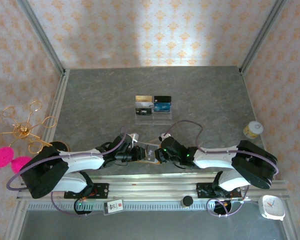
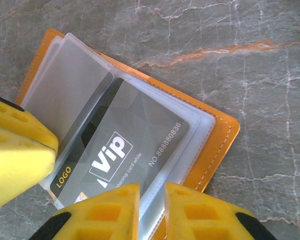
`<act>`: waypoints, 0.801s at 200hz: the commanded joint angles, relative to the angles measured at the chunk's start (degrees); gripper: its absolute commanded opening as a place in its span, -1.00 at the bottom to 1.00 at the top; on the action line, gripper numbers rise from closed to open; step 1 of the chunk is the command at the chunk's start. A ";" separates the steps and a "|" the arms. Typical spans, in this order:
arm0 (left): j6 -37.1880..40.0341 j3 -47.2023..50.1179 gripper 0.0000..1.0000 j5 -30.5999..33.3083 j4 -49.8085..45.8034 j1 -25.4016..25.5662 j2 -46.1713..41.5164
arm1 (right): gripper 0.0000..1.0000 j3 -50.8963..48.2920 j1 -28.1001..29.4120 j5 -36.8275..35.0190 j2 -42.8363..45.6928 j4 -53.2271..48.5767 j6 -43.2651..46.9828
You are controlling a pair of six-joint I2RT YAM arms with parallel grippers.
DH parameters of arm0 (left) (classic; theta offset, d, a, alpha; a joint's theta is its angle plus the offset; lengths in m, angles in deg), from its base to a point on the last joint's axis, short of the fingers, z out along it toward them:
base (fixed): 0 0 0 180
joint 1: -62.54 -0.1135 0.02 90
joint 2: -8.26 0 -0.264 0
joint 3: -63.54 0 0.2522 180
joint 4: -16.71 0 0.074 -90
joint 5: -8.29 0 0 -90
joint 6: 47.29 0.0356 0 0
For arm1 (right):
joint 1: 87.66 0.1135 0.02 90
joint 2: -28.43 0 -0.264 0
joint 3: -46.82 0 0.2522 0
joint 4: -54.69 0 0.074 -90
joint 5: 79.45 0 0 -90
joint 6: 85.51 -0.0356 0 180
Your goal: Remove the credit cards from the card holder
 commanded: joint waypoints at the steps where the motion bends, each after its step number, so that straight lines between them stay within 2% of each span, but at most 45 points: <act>1: 0.23 -0.46 -0.51 1.92 -1.73 0.14 0.56 | -0.61 -0.62 0.23 -0.52 -0.61 0.98 0.37; 92: -0.51 1.01 -0.44 0.84 1.34 0.59 4.90 | -0.67 -0.90 0.28 1.68 -3.68 3.51 0.56; 120: -0.60 1.38 -0.50 1.15 1.05 0.68 4.31 | -0.70 -1.30 0.21 1.81 -4.69 4.42 0.08; 146: -1.00 1.89 -0.69 1.87 0.64 0.68 3.05 | -0.71 -1.25 0.27 0.67 -4.04 3.41 0.20; 160: -1.30 2.09 -0.70 2.25 0.67 0.67 2.31 | -0.71 -1.30 0.25 0.45 -3.78 3.09 0.18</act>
